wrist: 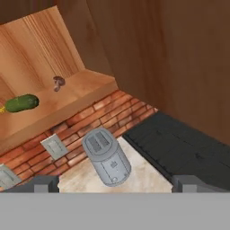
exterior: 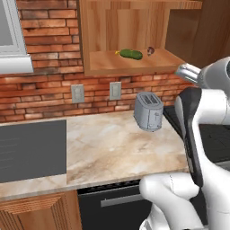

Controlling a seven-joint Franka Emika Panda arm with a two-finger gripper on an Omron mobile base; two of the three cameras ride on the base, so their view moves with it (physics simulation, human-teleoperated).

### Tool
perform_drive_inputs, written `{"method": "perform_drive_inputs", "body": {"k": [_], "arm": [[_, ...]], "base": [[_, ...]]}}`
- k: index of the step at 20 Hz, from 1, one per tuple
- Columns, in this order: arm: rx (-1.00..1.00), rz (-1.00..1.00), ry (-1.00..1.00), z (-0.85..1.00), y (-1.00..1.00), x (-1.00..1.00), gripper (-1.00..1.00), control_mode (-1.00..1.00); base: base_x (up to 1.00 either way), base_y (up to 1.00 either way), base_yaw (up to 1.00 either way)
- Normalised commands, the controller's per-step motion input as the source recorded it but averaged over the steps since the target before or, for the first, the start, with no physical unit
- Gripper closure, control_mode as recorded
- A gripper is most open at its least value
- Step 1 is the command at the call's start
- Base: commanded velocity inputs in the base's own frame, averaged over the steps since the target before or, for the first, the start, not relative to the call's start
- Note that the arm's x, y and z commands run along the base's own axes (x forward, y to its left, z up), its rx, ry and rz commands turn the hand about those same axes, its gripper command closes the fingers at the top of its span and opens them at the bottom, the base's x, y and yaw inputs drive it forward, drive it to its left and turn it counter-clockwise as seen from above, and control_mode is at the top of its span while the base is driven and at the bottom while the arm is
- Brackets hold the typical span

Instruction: Pick the cucumber, mushroom from the counter and place them in the cabinet. Then close the cabinet.

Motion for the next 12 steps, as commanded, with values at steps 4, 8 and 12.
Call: {"method": "perform_drive_inputs", "body": {"k": [4,8,12], "arm": [[0.05,-0.01,0.00,0.00,0.00,-1.00,-1.00,-1.00],[0.07,0.00,0.00,0.00,0.00,-1.00,-1.00,-1.00],[0.07,0.00,0.00,0.00,0.00,-1.00,-1.00,-1.00]], "base": [[0.00,0.00,0.00],[0.00,0.00,0.00],[0.00,0.00,0.00]]}}
